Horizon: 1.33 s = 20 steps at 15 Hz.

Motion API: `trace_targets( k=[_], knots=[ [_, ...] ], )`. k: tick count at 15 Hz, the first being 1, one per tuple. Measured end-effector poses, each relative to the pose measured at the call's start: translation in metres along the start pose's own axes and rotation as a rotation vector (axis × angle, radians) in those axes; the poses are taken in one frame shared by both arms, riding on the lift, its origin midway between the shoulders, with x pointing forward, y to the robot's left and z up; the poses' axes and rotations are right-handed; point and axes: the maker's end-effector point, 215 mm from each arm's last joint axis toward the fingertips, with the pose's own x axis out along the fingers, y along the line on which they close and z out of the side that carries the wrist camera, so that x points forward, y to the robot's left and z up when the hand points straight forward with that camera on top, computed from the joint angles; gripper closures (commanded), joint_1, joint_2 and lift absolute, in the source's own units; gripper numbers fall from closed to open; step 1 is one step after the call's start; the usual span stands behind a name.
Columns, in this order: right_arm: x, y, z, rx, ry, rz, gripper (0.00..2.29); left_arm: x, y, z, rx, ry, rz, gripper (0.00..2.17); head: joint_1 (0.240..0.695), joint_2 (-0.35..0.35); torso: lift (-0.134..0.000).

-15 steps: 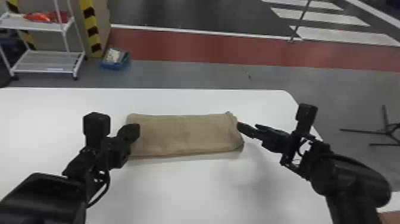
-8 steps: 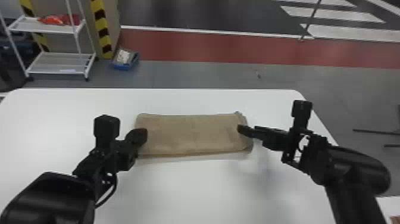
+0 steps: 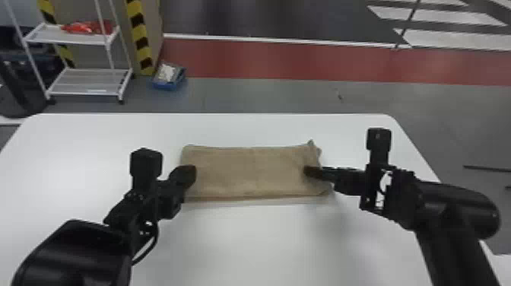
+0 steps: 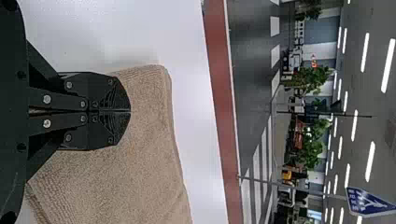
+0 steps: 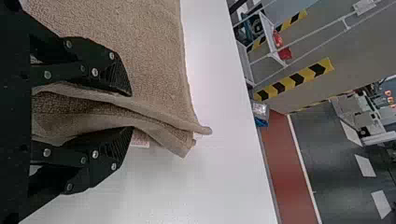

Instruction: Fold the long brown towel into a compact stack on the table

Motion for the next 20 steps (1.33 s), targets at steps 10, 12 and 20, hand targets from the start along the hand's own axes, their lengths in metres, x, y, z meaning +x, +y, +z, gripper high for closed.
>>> trace_targets(
  k=[10,12,20],
  knots=[
    [-0.024,0.12,0.054,-0.049,-0.066,0.19,1.24,0.002,-0.006,-0.002,0.023,0.011,-0.013,1.89,0.695,-0.029,-0.121],
    [-0.013,0.158,0.065,-0.08,-0.061,0.213,1.24,0.003,-0.013,-0.008,0.021,0.033,-0.03,1.89,0.695,-0.003,-0.121],
    [0.041,0.222,0.058,-0.126,0.02,0.223,1.24,0.002,-0.03,-0.027,0.009,0.098,-0.067,1.89,0.695,0.067,-0.121]
  ],
)
